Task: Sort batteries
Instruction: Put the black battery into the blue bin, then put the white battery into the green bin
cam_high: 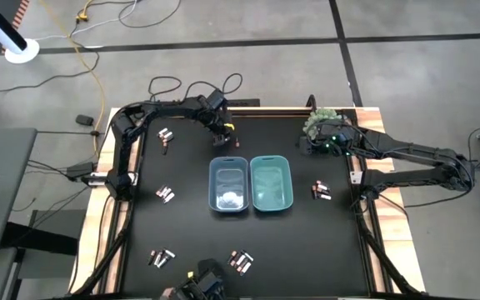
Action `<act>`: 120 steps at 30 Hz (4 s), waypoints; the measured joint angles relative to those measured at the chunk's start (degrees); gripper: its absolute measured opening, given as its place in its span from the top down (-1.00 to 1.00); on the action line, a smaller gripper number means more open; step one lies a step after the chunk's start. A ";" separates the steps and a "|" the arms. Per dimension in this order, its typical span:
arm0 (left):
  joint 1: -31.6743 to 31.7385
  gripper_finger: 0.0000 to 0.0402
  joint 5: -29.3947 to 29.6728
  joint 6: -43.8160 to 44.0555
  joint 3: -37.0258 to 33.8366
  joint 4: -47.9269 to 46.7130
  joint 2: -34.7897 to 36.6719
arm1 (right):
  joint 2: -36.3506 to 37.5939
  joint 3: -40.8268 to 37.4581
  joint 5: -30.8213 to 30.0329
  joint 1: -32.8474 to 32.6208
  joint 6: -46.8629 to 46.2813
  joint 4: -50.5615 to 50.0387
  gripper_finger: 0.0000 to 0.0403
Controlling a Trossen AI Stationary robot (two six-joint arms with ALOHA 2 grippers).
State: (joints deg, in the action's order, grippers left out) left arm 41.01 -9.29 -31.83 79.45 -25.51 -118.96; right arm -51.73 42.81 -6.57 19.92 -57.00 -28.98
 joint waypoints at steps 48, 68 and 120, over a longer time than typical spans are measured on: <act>-30.35 0.77 9.62 39.53 14.25 -30.06 14.18 | 0.00 0.02 0.09 0.11 32.94 -9.21 0.37; -34.21 0.27 10.83 49.21 12.92 -27.77 9.11 | 0.00 0.02 0.26 -0.81 34.63 -11.56 0.37; -8.65 0.16 15.02 28.01 15.72 -24.76 6.44 | -0.02 0.02 0.28 2.38 15.53 -10.85 0.37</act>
State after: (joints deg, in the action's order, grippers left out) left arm 32.37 5.73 -3.81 95.18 -50.28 -112.52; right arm -51.75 42.83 -6.28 22.31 -41.47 -39.83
